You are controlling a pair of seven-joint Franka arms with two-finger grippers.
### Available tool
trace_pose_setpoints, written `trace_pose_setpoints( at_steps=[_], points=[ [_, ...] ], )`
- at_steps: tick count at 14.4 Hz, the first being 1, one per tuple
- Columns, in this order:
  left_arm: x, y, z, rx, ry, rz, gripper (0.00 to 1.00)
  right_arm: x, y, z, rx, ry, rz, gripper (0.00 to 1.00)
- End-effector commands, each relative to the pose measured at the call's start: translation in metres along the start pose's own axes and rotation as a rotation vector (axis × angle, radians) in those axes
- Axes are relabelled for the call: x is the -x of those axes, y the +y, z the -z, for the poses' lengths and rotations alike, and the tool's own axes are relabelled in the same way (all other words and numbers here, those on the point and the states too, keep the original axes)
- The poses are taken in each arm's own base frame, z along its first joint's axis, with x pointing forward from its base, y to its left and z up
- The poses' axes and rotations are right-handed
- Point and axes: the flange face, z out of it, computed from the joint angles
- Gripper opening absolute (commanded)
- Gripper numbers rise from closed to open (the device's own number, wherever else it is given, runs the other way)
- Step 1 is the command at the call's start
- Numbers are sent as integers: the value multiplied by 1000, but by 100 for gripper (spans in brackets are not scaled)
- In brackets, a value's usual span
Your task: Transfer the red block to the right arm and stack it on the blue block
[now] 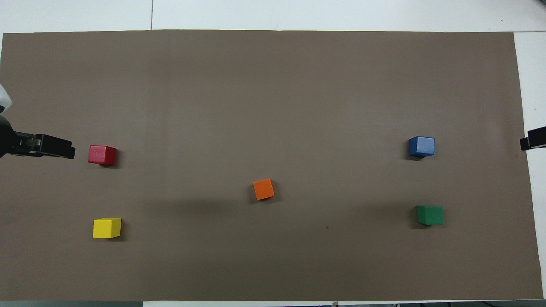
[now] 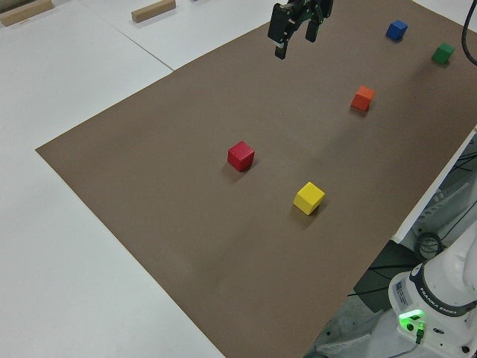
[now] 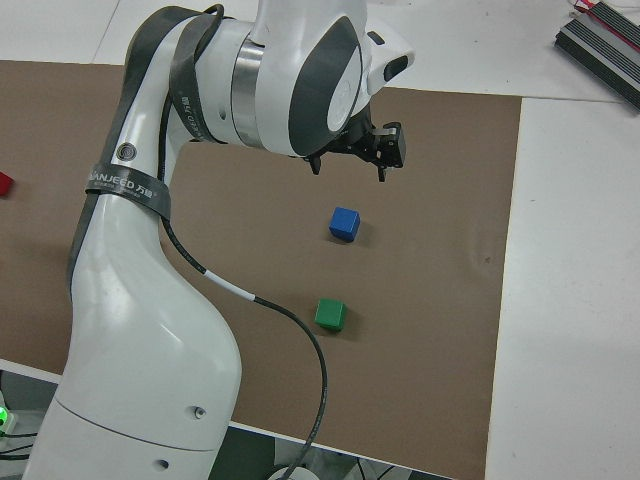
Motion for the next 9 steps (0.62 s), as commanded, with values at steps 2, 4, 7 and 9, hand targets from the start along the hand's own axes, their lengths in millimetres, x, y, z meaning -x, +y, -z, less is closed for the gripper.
trace_pose_setpoints(
  at_steps=[2,4,7,9],
  points=[
    [12,2,-2,-27,-6,-14,100,6,2,1,2,-8,20,100],
    [12,0,-2,-27,-6,-5,100,6,2,1,2,-8,17,100],
    [15,-8,-8,-26,-9,7,100,5,2,1,4,-10,23,100],
    [14,-26,-17,-28,32,26,100,6,1,1,2,-10,27,100]
  ],
)
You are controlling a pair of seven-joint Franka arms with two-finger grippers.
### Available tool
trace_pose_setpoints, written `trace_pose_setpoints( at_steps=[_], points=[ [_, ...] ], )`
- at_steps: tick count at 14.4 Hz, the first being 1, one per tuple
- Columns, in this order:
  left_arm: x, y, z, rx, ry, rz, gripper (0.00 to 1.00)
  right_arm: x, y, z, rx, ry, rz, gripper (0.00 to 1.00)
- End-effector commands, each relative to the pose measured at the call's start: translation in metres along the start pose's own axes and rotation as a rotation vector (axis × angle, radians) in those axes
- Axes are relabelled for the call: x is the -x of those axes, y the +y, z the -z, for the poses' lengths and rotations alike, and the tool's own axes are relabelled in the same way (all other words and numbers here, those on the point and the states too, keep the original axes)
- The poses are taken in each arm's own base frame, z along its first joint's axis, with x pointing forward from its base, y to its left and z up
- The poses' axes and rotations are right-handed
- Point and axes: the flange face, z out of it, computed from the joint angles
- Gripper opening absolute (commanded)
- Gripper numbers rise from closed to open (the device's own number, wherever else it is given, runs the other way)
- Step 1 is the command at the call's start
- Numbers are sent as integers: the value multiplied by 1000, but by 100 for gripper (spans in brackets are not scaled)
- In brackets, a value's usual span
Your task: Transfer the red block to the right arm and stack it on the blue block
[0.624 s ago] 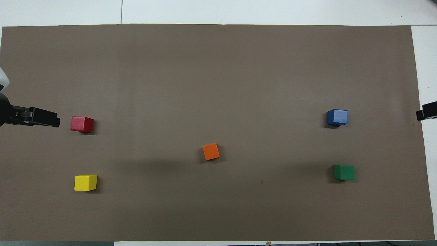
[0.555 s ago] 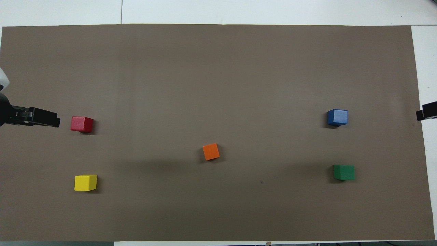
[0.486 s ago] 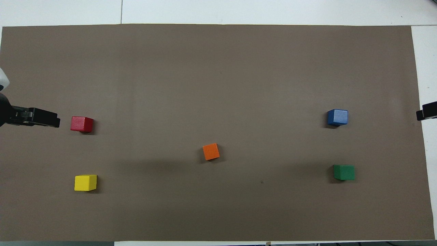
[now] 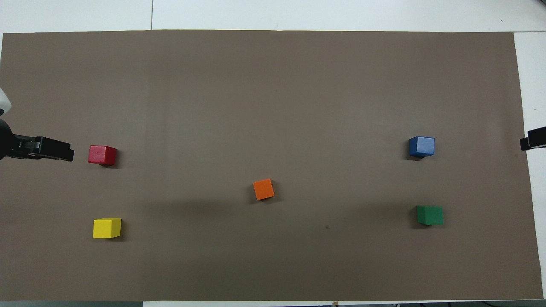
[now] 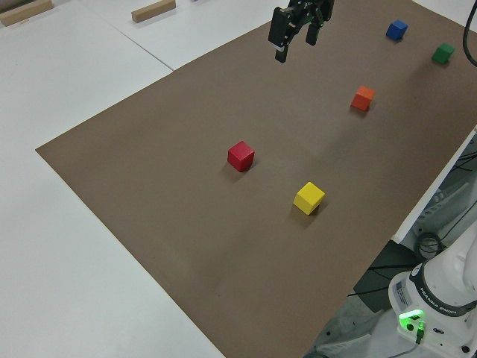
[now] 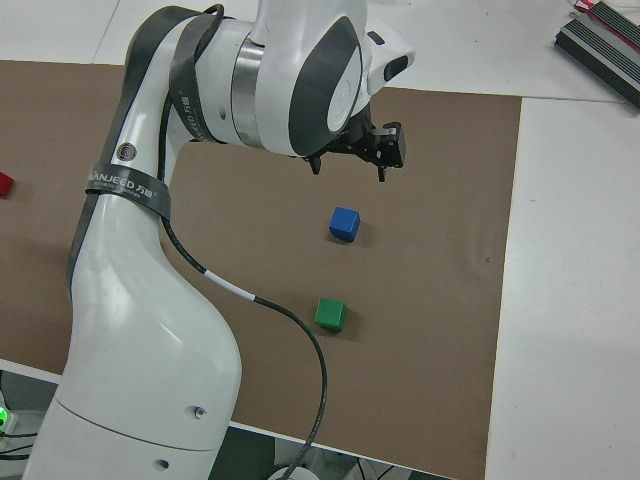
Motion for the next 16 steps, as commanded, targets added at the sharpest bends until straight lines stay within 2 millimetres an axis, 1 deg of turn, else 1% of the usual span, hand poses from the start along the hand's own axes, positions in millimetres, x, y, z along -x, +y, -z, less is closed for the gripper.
trace_pose_setpoints(
  at_steps=[1,2,3,4,6,7,8,10,12,13,15,16],
  points=[
    [9,-23,-19,-25,45,17,100,6,0,-1,-1,-12,26,100],
    [5,-25,-27,-26,57,18,100,9,1,1,-3,-7,26,100],
    [2,-30,-37,-27,69,26,100,9,0,-2,-6,-12,40,100],
    [0,-40,-52,-30,90,44,100,11,-1,-6,-16,-16,61,100],
    [-6,-46,-80,-33,107,46,100,16,-4,-15,-99,-7,59,100],
    [-10,-53,-95,-32,94,39,100,19,-5,-19,-141,4,56,100],
    [-15,-58,-107,-32,79,19,100,20,-5,-27,-191,2,46,100],
    [-27,-59,-138,-29,60,3,100,21,-6,-36,-272,7,59,100],
    [-24,-61,-170,-30,68,1,100,23,2,-47,-369,16,65,100],
    [-27,-60,-187,-32,80,-1,100,26,7,-53,-425,23,63,100],
    [-37,-62,-220,-34,95,-1,100,31,9,-55,-501,58,81,100],
    [-41,-64,-229,-37,107,-1,100,34,12,-58,-524,79,81,100]
  ],
)
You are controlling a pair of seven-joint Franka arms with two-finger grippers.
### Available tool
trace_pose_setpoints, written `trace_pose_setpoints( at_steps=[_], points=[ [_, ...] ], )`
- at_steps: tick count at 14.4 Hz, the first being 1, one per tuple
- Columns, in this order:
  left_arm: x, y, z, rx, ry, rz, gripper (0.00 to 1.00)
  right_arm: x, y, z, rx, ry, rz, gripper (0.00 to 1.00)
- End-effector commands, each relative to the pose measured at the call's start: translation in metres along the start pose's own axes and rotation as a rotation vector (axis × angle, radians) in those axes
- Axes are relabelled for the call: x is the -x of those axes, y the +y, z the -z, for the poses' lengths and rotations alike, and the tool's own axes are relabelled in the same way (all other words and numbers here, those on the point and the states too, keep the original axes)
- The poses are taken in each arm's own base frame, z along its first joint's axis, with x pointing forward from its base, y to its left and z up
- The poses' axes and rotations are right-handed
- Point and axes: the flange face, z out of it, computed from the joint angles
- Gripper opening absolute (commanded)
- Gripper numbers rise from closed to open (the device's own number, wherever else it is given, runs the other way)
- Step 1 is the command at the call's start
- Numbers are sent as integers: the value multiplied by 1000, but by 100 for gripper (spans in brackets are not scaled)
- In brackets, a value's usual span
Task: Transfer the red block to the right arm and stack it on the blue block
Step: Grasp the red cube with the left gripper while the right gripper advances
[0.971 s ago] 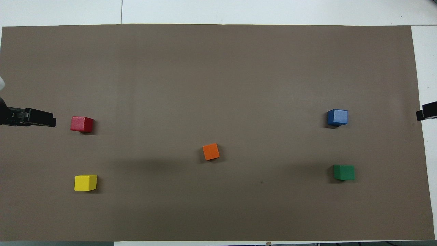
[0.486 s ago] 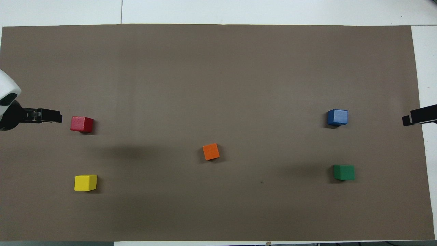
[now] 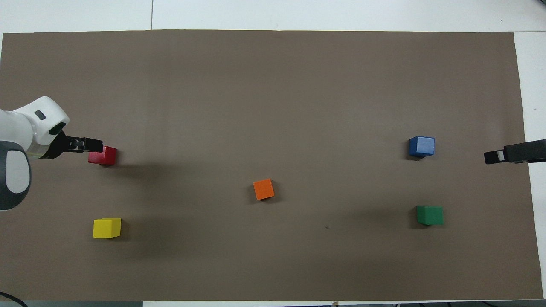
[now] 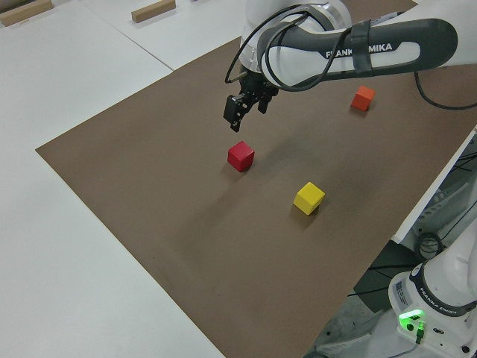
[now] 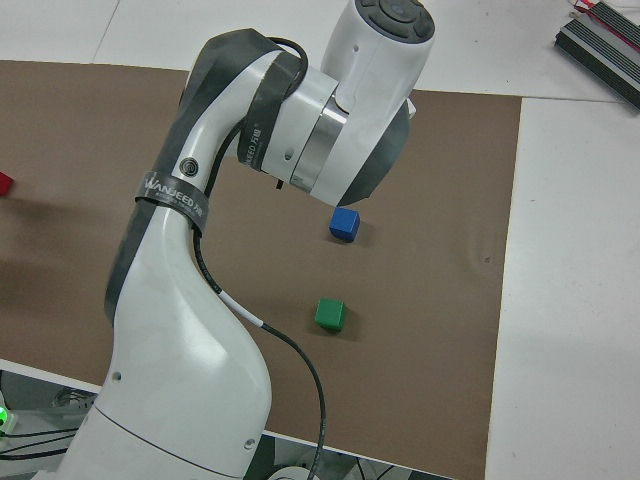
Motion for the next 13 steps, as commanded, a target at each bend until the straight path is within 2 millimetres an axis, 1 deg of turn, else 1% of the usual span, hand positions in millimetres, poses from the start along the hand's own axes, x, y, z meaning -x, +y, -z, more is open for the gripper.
trace_pose_setpoints(
  at_steps=[1,2,4,5,6,8,10,12,13],
  points=[
    [-5,-8,-27,-20,27,-15,100,20,4,-8,-103,72,25,100],
    [-4,-17,-30,-21,24,-10,100,22,8,-16,-166,86,25,100],
    [-3,-20,-39,-22,26,-46,100,26,17,-24,-245,107,53,100],
    [-3,-23,-46,-24,34,-40,100,28,23,-31,-293,112,60,100],
    [-3,-23,-58,-24,31,-40,100,30,25,-39,-353,128,69,100],
    [-3,-23,-73,-27,50,-41,100,32,26,-55,-488,152,74,100],
    [-1,-22,-76,-26,46,-41,100,31,22,-66,-577,168,79,100],
    [-2,-16,-76,-25,45,-47,100,31,16,-82,-665,187,80,100],
    [-1,-16,-76,-23,36,-47,94,31,14,-92,-704,199,93,100]
  ],
)
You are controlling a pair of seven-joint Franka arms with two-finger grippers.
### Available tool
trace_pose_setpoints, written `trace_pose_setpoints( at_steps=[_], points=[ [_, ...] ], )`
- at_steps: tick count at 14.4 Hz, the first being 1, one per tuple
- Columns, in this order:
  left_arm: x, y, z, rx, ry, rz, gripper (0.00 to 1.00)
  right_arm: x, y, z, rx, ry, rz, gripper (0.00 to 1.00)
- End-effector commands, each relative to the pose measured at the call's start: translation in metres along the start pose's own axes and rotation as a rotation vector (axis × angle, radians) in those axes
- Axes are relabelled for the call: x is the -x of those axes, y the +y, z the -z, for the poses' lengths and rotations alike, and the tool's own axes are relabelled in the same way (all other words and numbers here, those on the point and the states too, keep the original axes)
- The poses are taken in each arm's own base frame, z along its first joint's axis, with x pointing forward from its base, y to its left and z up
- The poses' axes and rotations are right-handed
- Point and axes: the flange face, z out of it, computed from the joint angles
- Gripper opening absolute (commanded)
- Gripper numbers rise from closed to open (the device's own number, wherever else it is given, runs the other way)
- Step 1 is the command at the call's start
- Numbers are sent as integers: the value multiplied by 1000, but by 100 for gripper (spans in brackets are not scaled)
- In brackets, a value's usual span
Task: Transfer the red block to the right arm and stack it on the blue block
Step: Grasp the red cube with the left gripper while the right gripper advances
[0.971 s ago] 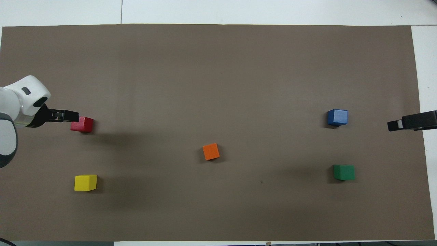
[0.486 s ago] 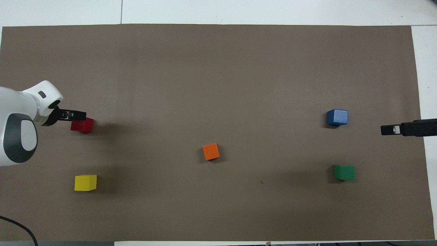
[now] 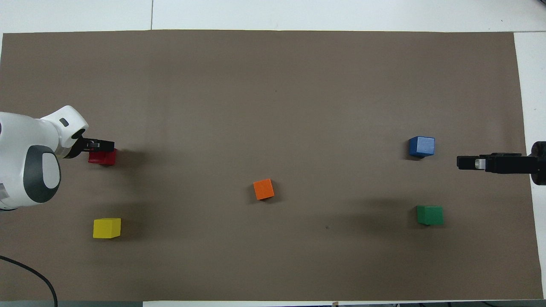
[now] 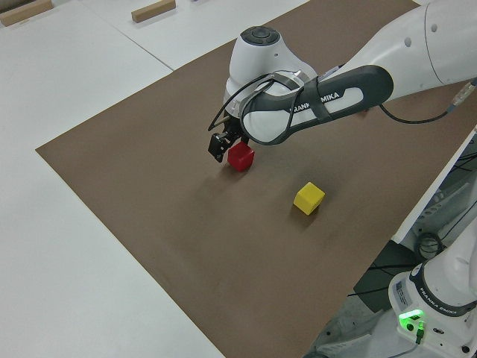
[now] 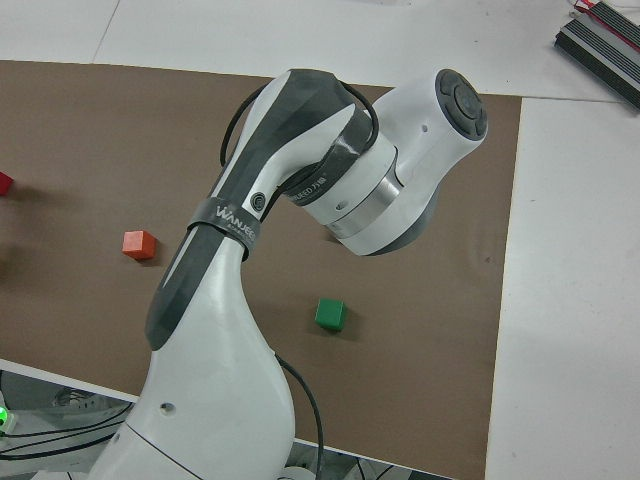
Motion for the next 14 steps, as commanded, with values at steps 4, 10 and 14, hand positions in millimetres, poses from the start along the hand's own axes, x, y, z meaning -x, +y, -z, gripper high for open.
trace_pose_setpoints(
  at_steps=[4,10,14],
  points=[
    [0,1,7,-10,-10,-22,20,21,15,-51,-223,35,8,100],
    [-17,3,43,5,-52,121,0,31,0,-128,-510,89,-29,100],
    [-50,47,95,58,-60,445,0,40,-23,-179,-675,114,-77,100]
  ],
)
